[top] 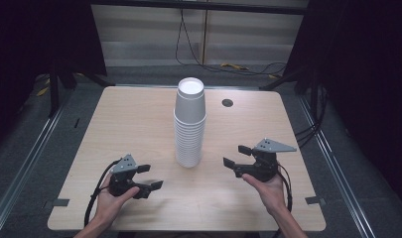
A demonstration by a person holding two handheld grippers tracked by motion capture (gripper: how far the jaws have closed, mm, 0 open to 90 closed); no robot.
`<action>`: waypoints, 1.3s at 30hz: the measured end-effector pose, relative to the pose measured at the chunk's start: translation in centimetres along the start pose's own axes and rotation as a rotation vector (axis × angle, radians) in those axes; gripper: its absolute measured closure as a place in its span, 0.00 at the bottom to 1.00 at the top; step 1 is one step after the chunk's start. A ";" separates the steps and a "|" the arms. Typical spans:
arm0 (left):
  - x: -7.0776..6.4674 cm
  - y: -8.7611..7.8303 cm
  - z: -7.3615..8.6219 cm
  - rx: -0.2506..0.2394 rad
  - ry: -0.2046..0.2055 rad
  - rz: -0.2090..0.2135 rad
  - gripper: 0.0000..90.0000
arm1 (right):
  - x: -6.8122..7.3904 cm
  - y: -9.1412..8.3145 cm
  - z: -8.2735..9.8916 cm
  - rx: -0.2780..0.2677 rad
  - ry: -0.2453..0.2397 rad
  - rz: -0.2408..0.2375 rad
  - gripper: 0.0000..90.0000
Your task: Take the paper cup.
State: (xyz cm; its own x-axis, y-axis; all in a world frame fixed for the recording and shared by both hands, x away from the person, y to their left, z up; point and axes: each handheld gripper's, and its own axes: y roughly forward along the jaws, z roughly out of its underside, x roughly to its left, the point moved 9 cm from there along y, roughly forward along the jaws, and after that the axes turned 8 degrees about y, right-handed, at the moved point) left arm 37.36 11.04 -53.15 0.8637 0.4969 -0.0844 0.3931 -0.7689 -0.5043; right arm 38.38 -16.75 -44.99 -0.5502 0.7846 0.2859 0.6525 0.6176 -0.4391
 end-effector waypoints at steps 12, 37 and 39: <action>-0.5 0.0 0.2 0.006 0.016 0.002 0.22 | 1.5 1.1 -2.7 0.018 -0.036 -0.030 0.23; -1.0 -0.1 0.4 0.005 0.021 0.016 0.22 | 5.3 2.4 -8.6 -0.022 -0.091 -0.143 0.18; -1.0 -0.1 0.5 0.007 0.023 0.014 0.22 | 5.6 2.4 -9.1 -0.032 -0.097 -0.151 0.18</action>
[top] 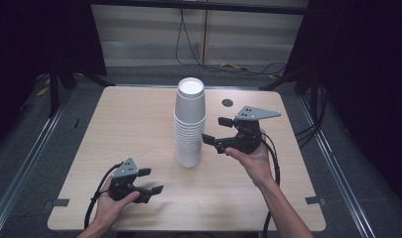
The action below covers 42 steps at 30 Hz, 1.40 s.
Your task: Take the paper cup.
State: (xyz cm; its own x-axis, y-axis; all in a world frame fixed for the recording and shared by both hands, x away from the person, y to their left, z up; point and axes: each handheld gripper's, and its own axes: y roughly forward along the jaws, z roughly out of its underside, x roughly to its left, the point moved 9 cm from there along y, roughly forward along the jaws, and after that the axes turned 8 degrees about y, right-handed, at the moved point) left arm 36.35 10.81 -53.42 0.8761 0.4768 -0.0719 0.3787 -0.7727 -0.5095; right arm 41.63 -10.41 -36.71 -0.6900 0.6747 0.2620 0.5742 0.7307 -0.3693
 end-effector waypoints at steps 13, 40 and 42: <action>-0.4 0.2 -0.1 0.001 0.012 0.015 0.22 | 0.3 -0.6 -3.3 -0.019 -0.047 -0.012 0.18; -0.5 0.4 0.0 0.011 0.014 0.021 0.22 | 1.1 3.0 -6.7 0.050 -0.093 -0.061 0.16; -0.5 0.3 0.0 0.010 0.015 0.020 0.22 | 1.2 3.2 -7.1 0.052 -0.097 -0.061 0.16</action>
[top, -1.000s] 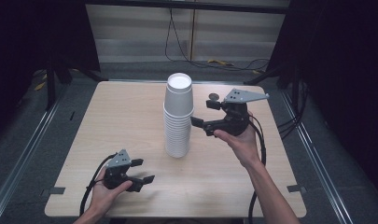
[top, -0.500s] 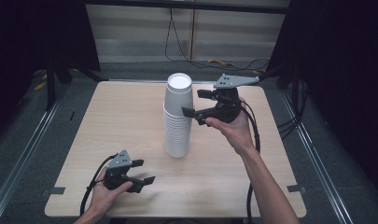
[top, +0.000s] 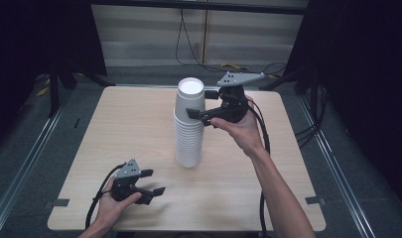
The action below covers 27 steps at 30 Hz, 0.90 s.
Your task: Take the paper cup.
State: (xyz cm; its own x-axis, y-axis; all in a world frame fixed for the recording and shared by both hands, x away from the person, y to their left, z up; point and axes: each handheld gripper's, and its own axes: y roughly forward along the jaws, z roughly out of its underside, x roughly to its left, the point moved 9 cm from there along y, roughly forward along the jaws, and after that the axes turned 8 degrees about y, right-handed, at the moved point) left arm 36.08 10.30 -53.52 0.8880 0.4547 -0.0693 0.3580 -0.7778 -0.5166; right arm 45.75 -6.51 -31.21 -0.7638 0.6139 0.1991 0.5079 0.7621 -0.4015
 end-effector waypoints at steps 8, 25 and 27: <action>0.0 -0.1 0.1 0.004 0.004 0.000 0.22 | 0.0 1.2 -0.8 0.019 0.000 -0.009 0.16; 0.1 0.0 0.0 -0.005 -0.018 0.007 0.22 | 0.0 2.7 -1.6 0.065 -0.030 0.002 0.19; 0.1 -0.1 0.1 -0.003 -0.016 0.007 0.22 | 0.0 2.8 -1.5 0.072 -0.032 0.002 0.20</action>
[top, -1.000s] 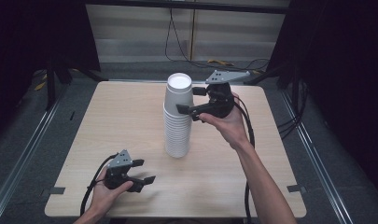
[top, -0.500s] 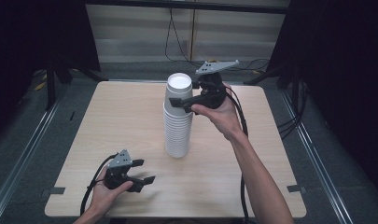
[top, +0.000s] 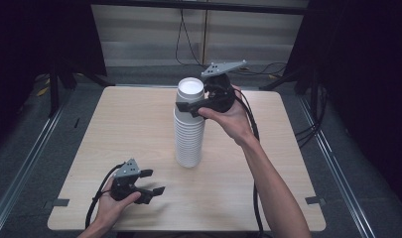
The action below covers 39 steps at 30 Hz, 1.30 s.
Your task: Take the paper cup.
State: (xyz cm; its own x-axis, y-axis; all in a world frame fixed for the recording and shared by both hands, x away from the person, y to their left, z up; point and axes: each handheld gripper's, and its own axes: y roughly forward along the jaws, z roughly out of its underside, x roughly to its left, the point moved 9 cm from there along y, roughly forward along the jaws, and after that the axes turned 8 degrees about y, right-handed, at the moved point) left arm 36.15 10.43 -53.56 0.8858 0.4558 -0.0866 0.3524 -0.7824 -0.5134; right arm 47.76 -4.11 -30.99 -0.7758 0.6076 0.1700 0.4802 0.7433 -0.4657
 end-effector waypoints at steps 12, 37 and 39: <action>0.0 0.0 0.0 0.000 0.000 0.002 0.22 | 0.0 -0.1 -0.1 -0.011 -0.002 -0.002 0.21; 0.0 0.0 0.1 0.004 -0.001 0.000 0.22 | 0.3 -1.5 -1.7 -0.138 0.028 -0.026 0.22; 0.0 0.0 0.1 0.003 -0.001 0.000 0.22 | 0.3 -1.7 -1.9 -0.153 0.036 -0.031 0.22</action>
State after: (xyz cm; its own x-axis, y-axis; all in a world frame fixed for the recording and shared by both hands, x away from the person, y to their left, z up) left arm 36.12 10.44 -53.60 0.8855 0.4562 -0.0880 0.3513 -0.7813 -0.5159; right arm 47.46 -4.68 -28.54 -0.7775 0.5911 0.2148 0.5149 0.7944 -0.3223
